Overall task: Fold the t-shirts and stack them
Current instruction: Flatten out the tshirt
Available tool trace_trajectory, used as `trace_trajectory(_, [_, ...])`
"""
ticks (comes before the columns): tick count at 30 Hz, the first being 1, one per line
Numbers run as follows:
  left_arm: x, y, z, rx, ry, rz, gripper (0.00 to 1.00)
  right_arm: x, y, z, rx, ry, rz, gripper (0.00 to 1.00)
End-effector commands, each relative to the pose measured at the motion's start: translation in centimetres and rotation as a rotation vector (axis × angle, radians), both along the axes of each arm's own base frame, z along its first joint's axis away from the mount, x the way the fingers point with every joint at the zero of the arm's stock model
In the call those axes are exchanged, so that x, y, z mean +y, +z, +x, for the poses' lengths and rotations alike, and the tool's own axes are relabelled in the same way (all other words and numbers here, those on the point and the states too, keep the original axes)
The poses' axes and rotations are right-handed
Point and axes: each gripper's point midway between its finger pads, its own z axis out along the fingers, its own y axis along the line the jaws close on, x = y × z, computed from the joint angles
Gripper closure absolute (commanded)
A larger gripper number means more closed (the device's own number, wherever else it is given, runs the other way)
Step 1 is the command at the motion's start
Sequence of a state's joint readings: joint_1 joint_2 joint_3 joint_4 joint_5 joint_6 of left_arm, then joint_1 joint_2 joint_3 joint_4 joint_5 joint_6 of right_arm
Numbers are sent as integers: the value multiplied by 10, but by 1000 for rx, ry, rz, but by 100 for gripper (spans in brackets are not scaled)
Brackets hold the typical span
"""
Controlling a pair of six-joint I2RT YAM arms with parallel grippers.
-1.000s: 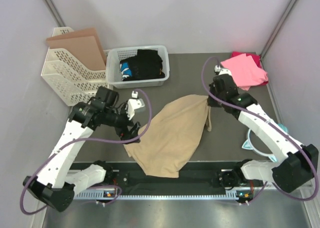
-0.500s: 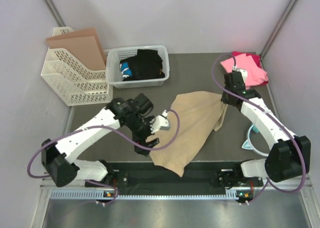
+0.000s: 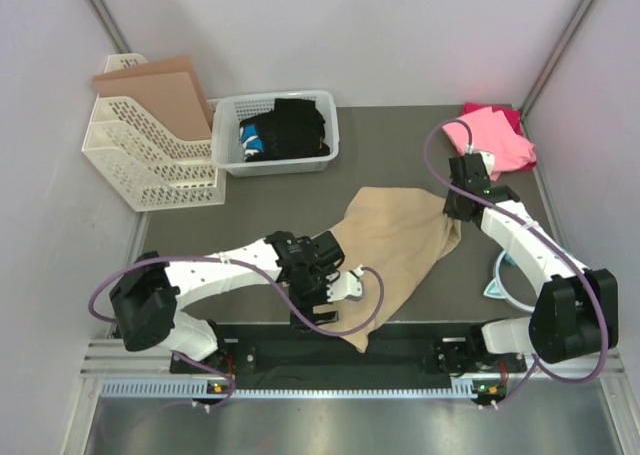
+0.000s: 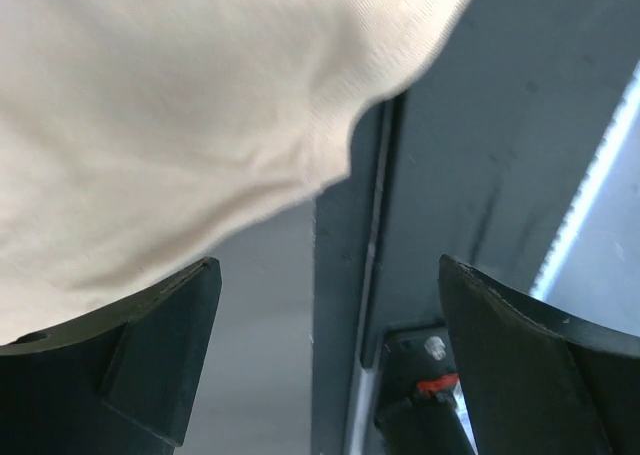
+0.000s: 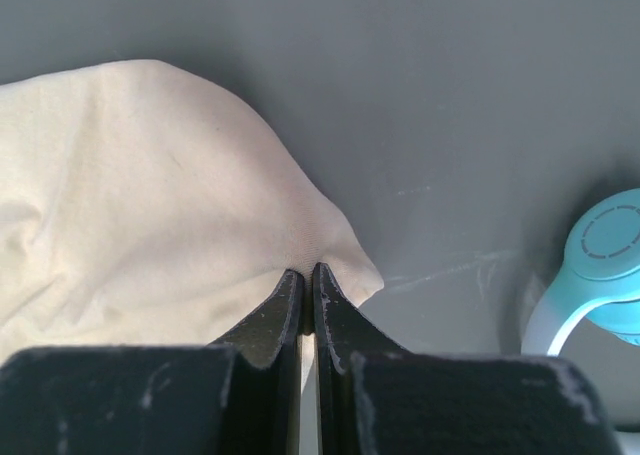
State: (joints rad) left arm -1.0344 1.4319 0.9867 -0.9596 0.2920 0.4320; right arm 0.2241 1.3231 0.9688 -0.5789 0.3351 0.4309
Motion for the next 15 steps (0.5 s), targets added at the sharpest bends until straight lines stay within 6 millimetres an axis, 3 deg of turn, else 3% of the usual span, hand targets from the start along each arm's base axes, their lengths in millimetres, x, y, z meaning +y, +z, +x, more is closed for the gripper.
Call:
trace_trajectory(1, [-27, -15, 24, -113, 35, -77, 6, 10, 18, 14, -81, 11, 60, 100])
trace_trajectory(5, [-40, -20, 37, -175, 37, -123, 6, 11, 21, 13, -89, 15, 71, 100])
trace_trajectory(7, [-36, -29, 37, -178, 25, -107, 6, 12, 22, 12, -91, 17, 79, 100])
trace_trajectory(15, [-28, -51, 25, -86, 6, -11, 15, 14, 33, 16, -111, 21, 93, 100])
